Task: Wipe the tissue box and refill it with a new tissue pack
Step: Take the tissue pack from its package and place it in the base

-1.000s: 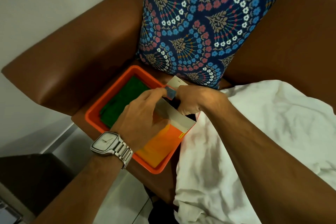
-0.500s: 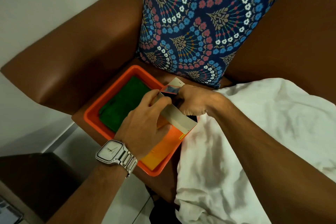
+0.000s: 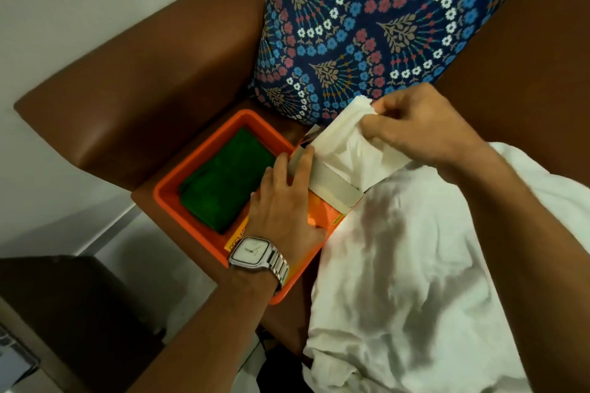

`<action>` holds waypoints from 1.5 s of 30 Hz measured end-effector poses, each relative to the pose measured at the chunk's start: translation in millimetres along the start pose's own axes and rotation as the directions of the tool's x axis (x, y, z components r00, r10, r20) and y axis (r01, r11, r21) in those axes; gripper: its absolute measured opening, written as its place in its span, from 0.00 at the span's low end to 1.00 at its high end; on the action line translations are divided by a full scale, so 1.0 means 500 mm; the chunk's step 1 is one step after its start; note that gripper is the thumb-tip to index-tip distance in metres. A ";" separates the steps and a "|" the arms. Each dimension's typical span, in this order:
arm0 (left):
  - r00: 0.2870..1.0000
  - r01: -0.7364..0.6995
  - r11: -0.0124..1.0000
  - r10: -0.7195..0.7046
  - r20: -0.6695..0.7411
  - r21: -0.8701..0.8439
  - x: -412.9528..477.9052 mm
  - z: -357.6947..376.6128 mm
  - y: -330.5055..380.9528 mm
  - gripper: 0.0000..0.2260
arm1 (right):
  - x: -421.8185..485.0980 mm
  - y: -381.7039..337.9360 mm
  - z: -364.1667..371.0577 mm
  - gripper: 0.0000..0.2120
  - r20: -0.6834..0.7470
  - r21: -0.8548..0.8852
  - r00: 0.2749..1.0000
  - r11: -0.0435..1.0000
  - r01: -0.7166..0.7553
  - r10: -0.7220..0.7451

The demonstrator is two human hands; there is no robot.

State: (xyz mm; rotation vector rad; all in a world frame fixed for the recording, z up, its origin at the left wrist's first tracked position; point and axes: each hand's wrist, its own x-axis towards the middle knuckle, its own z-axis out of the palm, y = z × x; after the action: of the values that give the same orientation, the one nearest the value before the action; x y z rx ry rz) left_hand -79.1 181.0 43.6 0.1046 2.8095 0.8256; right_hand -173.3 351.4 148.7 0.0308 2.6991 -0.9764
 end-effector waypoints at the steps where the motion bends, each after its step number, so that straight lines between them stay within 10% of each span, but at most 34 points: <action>1: 1.000 0.010 1.000 -0.010 0.025 -0.006 0.008 0.001 0.004 0.57 | -0.007 -0.010 -0.007 0.07 -0.043 -0.050 0.998 0.998 0.033 -0.035; 14: 0.972 0.191 0.946 -0.145 0.184 -0.264 0.014 -0.024 -0.025 0.57 | -0.128 -0.152 0.040 0.08 -0.278 -0.253 0.918 0.943 0.215 -0.284; 17: 0.957 0.279 0.732 -0.269 0.112 -0.622 -0.027 -0.070 -0.072 0.50 | -0.163 -0.195 0.033 0.09 -0.237 -0.225 0.922 0.941 0.253 -0.305; 22: 0.884 0.270 0.058 -0.411 0.224 -0.961 -0.123 -0.169 -0.167 0.25 | -0.212 -0.276 0.072 0.11 -0.104 -0.126 0.943 0.944 0.303 -0.317; 30: 0.913 0.361 0.168 -0.264 0.311 -0.917 -0.304 -0.260 -0.379 0.36 | -0.258 -0.375 0.316 0.02 0.394 0.183 0.842 0.929 0.321 -0.368; 37: 0.773 0.454 -0.143 -0.428 0.468 -0.880 -0.587 -0.263 -0.615 0.44 | -0.297 -0.458 0.602 0.08 0.565 0.417 0.787 0.909 -0.014 -0.247; 45: 0.755 -0.051 -0.453 -0.601 0.263 -0.890 -0.807 -0.265 -0.796 0.22 | -0.353 -0.508 0.923 0.15 0.665 0.453 0.747 0.780 -0.432 0.027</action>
State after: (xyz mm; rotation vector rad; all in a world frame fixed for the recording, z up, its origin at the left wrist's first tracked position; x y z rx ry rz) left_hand 281.7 -274.6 10.0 -1.2743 0.8542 2.8201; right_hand 81.2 -123.5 13.5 0.1471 1.6526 -1.3926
